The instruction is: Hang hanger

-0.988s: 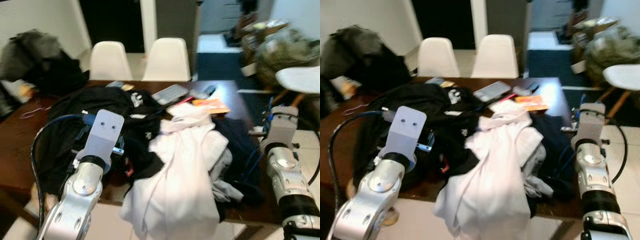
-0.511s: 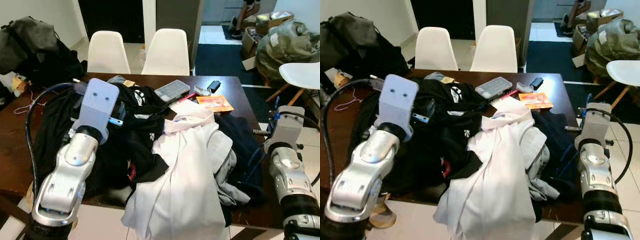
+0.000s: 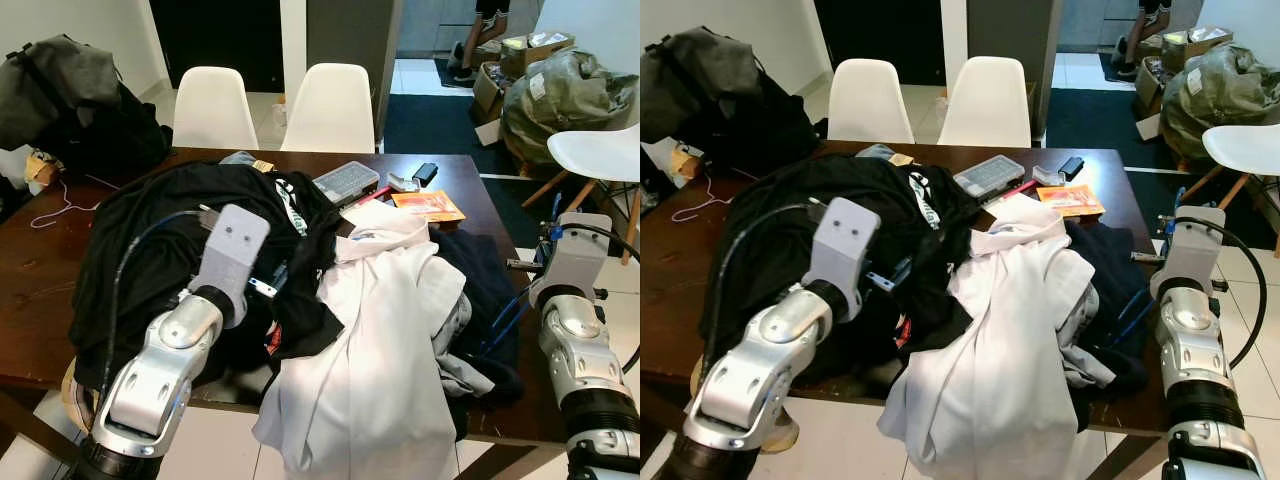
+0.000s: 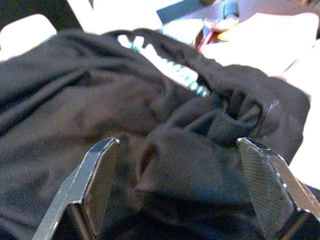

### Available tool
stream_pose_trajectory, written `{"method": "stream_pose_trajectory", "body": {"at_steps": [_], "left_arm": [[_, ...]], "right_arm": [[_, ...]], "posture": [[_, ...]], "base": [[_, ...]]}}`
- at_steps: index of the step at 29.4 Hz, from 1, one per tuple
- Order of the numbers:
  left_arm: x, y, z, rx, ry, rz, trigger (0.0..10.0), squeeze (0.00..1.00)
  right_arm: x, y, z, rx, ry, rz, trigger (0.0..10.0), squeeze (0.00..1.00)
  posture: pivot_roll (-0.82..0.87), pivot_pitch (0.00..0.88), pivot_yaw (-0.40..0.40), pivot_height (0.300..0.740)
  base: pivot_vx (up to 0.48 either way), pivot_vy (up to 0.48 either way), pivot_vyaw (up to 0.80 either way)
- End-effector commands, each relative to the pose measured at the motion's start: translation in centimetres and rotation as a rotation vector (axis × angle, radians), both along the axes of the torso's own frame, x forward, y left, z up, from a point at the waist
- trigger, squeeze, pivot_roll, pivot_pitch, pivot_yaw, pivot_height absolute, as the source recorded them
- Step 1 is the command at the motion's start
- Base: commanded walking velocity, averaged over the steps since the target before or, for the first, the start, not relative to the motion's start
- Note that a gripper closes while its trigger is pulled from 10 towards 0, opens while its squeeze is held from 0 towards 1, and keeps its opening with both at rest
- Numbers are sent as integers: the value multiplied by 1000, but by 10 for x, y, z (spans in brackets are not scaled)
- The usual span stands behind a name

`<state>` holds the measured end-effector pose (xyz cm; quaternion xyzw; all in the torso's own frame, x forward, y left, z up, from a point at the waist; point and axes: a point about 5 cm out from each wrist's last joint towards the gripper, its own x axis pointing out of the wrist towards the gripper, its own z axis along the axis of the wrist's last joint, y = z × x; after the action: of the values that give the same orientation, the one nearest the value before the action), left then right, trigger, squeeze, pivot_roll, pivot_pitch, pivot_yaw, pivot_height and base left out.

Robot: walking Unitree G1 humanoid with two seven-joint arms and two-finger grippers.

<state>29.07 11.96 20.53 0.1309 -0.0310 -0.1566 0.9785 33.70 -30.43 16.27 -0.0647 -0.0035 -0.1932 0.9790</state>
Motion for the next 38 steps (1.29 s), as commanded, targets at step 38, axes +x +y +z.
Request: {"method": "stream_pose_trajectory", "body": {"at_steps": [38], "left_arm": [[15, -33, -5, 261, -128, -102, 10000, 0]], "right_arm": [[-4, 1, -7, 54, -18, -1, 10000, 0]], "posture": [[-91, 40, 50, 736]], "base": [[0, 0, 0]]}}
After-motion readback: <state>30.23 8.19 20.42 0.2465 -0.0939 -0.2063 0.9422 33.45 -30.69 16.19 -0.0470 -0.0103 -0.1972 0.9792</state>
